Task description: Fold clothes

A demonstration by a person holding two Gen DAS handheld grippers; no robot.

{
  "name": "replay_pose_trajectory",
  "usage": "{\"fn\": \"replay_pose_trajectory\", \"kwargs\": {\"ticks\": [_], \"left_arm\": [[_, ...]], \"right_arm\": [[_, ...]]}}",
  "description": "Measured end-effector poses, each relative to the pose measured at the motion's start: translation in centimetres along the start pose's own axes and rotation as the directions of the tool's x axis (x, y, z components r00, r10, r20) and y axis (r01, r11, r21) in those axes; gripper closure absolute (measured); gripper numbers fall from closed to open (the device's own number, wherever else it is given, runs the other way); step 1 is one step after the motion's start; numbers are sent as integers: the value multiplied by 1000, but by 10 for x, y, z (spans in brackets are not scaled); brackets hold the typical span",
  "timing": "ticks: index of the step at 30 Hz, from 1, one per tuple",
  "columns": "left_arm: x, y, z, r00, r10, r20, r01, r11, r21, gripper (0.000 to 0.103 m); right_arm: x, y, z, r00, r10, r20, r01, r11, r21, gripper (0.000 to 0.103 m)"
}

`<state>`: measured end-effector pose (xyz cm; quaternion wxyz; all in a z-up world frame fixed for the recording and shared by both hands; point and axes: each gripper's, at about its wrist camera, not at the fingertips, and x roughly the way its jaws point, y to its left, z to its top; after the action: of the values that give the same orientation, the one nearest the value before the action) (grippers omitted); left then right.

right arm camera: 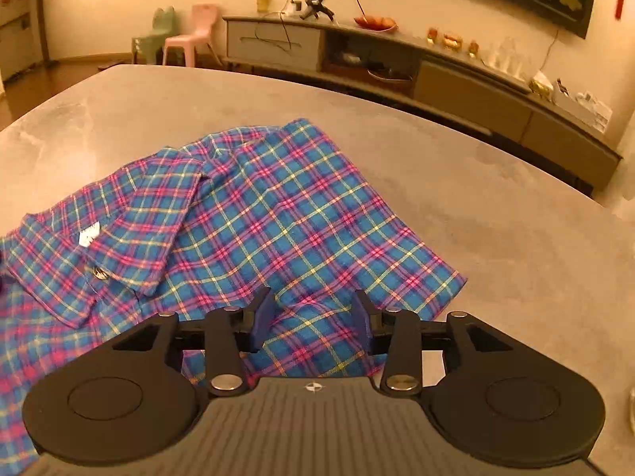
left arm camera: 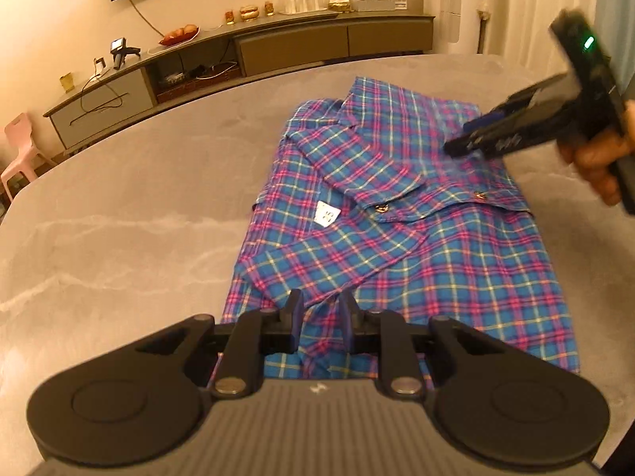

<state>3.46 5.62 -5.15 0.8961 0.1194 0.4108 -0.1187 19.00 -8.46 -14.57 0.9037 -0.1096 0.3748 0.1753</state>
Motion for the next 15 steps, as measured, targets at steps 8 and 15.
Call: {"fn": "replay_pose_trajectory", "kwargs": {"ticks": [8,15], "left_arm": [[0,-8,-7,1000,-5,-6,5,999,41,82],[22,16,-7,999,49,-10,-49,999,17,82]], "right_arm": [[3,-22,-8,995,-52,81,54,998,-22,52],[-10,-26,-13,995,-60,-86,56,997,-44,52]]}}
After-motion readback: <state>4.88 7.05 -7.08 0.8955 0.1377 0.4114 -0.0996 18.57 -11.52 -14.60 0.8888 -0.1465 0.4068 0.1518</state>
